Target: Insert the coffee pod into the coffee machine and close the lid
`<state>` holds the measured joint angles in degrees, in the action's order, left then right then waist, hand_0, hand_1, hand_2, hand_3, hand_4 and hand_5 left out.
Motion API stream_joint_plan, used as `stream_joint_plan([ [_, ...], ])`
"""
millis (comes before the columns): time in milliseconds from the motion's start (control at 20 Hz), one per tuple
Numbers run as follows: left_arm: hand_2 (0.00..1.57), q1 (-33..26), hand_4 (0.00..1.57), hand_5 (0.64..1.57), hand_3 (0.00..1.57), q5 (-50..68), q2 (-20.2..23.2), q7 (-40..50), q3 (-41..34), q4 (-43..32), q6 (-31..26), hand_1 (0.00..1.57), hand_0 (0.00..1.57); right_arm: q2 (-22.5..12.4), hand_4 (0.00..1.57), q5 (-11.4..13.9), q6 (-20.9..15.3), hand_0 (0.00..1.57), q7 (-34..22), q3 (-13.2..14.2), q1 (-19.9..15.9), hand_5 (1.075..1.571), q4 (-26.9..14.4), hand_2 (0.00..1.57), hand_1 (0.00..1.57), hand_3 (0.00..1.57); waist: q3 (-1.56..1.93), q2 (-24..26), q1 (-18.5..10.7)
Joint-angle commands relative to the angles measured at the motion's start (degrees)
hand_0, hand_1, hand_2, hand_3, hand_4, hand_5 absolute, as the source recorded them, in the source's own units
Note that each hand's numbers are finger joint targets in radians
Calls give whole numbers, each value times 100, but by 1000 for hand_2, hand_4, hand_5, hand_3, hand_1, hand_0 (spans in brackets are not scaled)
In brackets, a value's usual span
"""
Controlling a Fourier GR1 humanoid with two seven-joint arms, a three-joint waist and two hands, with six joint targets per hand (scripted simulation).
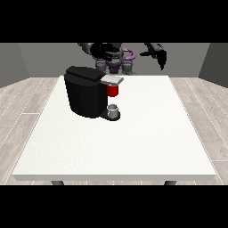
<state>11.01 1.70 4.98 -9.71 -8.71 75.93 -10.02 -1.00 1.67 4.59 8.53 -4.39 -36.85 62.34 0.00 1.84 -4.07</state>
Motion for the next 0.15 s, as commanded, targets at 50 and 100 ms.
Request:
stream_joint_plan([
  [50,0,-128,192,1571,0,13,-110,19,19,-166,83,0,0,96,251,-596,-504,0,182,-687,1159,1571,464,0,0,0,1,405,246],
  [100,0,-288,192,1571,0,-22,106,-302,-118,-259,-13,0,0,97,157,-609,-422,0,184,-619,1378,1571,530,0,0,0,0,404,426],
])
